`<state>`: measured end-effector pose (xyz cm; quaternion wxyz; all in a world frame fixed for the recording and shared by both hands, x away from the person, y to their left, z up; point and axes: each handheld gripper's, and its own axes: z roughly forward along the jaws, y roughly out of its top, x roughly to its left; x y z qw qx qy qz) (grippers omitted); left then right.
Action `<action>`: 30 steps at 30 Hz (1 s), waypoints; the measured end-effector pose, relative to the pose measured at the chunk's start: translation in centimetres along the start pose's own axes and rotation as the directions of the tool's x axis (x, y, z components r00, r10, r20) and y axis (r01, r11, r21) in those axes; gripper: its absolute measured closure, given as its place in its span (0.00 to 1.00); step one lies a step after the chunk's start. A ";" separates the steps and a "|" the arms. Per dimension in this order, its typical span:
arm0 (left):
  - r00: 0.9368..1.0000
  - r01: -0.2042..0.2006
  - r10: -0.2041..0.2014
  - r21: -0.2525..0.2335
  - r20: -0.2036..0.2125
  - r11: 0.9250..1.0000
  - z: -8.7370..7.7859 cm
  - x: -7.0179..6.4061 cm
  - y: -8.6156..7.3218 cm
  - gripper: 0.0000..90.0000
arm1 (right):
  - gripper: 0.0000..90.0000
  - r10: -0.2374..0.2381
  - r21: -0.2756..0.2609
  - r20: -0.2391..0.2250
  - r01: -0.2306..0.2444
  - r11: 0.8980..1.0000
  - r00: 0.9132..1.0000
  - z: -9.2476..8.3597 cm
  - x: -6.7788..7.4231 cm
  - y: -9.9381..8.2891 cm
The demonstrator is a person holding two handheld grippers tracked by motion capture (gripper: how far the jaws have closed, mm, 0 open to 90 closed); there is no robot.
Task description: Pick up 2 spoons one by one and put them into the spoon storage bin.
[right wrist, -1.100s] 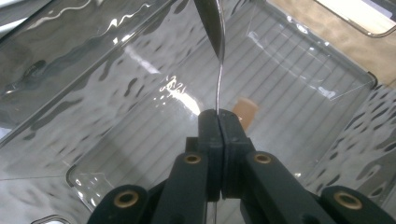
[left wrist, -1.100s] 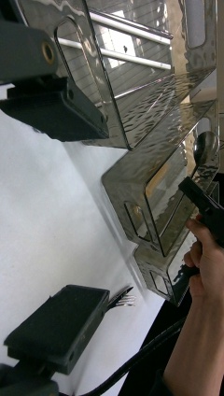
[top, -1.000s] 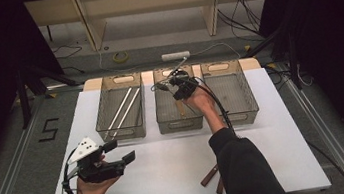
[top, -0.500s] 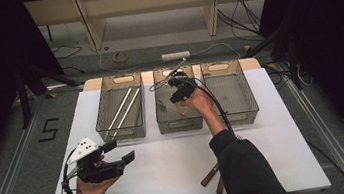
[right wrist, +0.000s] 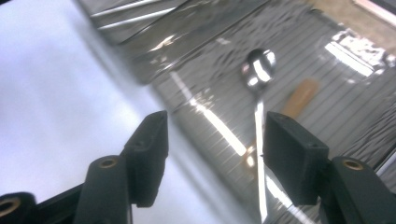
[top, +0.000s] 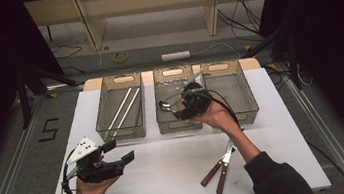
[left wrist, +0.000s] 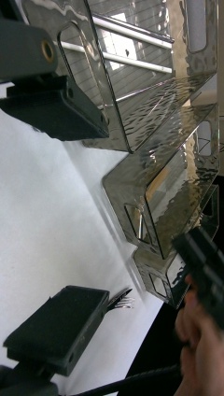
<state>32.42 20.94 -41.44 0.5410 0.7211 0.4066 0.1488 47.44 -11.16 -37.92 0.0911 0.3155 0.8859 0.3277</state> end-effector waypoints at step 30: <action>1.000 -0.001 0.001 -0.003 0.002 1.000 0.0 0.0 0.0 0.20 | 0.29 0.022 -0.084 -0.104 -0.031 0.996 0.994 -1.8 5.2 -9.5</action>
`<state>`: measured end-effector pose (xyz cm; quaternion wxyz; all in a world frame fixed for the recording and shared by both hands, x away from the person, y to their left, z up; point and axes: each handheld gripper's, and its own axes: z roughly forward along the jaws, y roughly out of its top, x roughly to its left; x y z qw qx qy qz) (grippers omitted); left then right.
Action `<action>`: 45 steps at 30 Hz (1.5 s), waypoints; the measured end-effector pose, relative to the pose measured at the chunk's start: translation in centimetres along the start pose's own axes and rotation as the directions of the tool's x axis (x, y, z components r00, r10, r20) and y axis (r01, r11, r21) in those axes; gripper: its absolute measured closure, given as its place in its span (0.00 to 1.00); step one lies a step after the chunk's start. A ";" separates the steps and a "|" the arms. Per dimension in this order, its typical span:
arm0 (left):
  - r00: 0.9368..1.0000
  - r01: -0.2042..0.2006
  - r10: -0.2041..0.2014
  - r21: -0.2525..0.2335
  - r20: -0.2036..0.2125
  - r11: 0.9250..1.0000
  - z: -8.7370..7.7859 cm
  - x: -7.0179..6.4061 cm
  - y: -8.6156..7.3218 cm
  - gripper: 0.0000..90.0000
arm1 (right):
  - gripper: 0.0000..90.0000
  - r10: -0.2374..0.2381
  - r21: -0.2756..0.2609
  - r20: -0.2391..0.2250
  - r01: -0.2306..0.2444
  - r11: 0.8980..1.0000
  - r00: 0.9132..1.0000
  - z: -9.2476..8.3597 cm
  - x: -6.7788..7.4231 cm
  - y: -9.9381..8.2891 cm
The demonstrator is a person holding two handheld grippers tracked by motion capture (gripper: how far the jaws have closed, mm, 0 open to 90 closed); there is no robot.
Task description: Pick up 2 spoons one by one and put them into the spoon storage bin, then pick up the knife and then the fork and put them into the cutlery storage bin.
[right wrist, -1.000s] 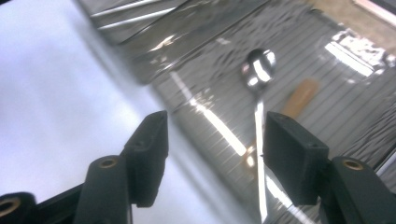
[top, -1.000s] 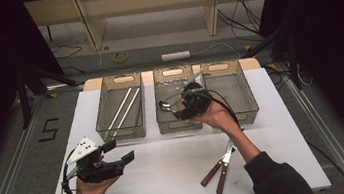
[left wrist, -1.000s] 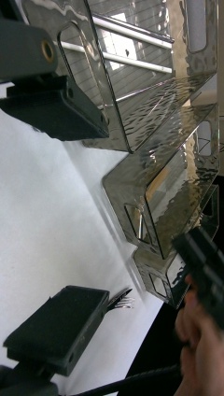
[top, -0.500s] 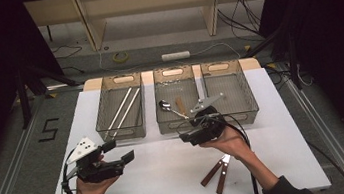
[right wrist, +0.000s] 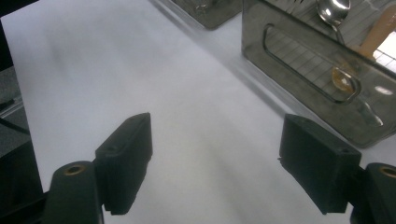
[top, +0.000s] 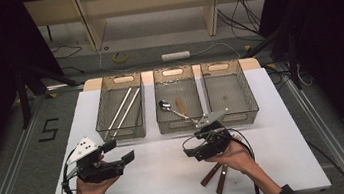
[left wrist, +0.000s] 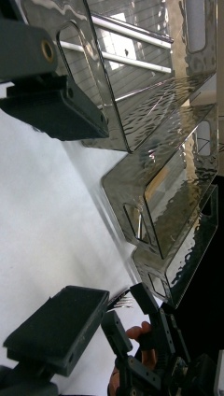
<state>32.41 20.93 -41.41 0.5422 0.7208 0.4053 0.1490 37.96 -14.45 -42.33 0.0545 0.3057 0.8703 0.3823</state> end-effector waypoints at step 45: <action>1.000 0.002 -0.002 0.004 0.006 1.000 0.2 0.0 0.1 0.20 | 0.97 -0.087 0.182 -0.042 0.093 0.979 0.995 0.5 1.2 -3.8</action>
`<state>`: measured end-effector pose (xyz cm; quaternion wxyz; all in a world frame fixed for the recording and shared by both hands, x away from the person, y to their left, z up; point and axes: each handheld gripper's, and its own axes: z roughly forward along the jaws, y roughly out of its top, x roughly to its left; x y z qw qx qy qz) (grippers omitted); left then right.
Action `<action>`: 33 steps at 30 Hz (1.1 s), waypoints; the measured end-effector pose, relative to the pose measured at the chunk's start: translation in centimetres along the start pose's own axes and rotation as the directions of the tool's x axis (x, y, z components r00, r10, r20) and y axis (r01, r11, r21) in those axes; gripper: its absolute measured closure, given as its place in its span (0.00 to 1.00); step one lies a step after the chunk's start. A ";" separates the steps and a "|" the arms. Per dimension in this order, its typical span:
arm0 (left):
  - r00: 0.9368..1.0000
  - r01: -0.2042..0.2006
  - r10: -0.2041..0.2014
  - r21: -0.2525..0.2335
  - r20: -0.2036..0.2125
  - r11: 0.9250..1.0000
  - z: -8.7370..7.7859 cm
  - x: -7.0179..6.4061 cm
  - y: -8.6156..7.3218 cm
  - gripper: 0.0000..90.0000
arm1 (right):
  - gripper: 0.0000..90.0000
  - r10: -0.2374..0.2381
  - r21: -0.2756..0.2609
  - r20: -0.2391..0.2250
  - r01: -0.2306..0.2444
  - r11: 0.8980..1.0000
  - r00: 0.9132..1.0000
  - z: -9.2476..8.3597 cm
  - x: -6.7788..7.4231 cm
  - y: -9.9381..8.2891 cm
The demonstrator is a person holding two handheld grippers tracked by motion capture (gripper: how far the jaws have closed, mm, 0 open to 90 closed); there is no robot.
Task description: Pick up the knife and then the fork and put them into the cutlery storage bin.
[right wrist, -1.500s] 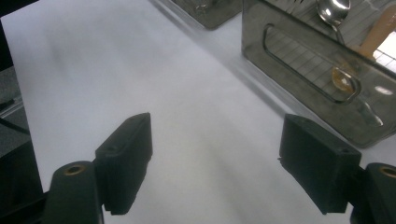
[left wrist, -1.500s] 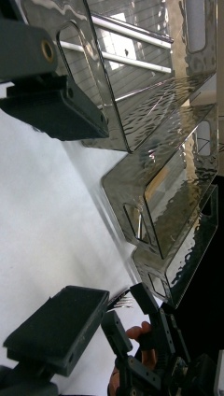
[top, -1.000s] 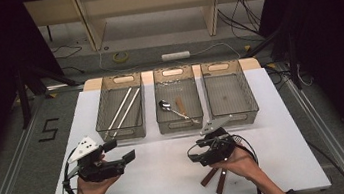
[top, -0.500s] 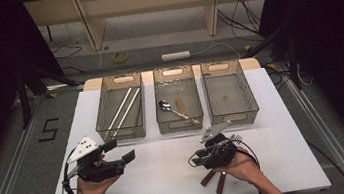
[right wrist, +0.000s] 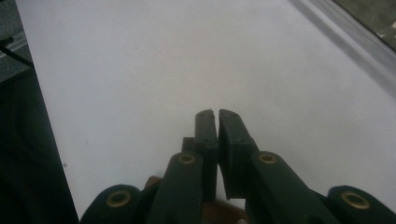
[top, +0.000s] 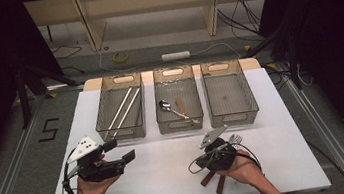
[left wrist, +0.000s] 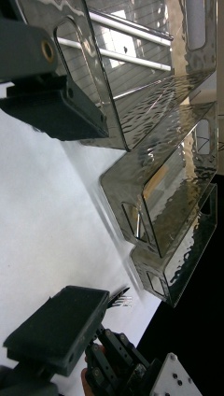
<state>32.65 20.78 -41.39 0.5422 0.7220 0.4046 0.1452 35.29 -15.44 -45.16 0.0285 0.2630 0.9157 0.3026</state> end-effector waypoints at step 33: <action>1.000 -0.017 0.017 0.003 -0.001 1.000 -0.1 -0.2 -0.1 0.20 | 1.00 -0.005 0.179 -0.011 0.007 0.984 1.000 -0.4 0.2 -3.0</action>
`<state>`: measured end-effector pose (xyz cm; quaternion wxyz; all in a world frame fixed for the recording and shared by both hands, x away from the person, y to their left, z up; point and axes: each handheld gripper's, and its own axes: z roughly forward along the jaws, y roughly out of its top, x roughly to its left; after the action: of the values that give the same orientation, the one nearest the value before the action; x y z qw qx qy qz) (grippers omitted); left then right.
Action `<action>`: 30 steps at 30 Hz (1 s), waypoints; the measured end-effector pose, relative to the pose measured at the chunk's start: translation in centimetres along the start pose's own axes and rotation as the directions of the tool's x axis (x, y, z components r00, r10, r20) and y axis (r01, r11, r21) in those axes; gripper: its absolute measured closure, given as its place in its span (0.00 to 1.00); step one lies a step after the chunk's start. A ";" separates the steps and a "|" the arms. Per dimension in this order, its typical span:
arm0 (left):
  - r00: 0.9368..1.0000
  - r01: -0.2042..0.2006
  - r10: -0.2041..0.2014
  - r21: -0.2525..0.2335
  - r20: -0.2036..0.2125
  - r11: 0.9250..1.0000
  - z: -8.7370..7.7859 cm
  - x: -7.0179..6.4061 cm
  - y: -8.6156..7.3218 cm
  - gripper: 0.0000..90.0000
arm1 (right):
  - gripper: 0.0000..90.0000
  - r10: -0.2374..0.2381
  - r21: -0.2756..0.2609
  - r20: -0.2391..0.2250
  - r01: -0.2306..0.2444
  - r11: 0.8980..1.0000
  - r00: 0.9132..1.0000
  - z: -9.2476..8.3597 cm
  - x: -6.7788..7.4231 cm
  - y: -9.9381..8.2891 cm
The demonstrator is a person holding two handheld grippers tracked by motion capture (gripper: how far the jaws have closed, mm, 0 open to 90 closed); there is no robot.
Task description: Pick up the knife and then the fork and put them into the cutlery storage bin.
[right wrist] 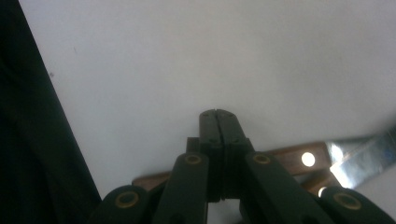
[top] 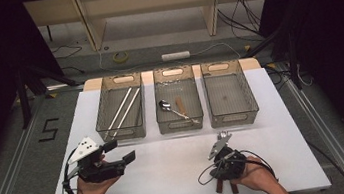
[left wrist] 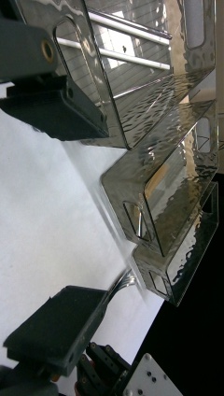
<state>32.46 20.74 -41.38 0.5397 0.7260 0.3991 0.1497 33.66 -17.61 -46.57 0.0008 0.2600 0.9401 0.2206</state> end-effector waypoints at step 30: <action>1.000 -0.002 0.002 -0.023 -0.004 1.000 -0.3 0.0 0.0 0.20 | 1.00 0.077 0.032 0.099 -0.080 0.996 0.992 -2.3 -3.1 -3.2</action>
<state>32.26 20.90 -41.27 0.5472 0.7198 0.3977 0.1561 34.51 -22.49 -46.16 0.0333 0.3073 0.9318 0.1903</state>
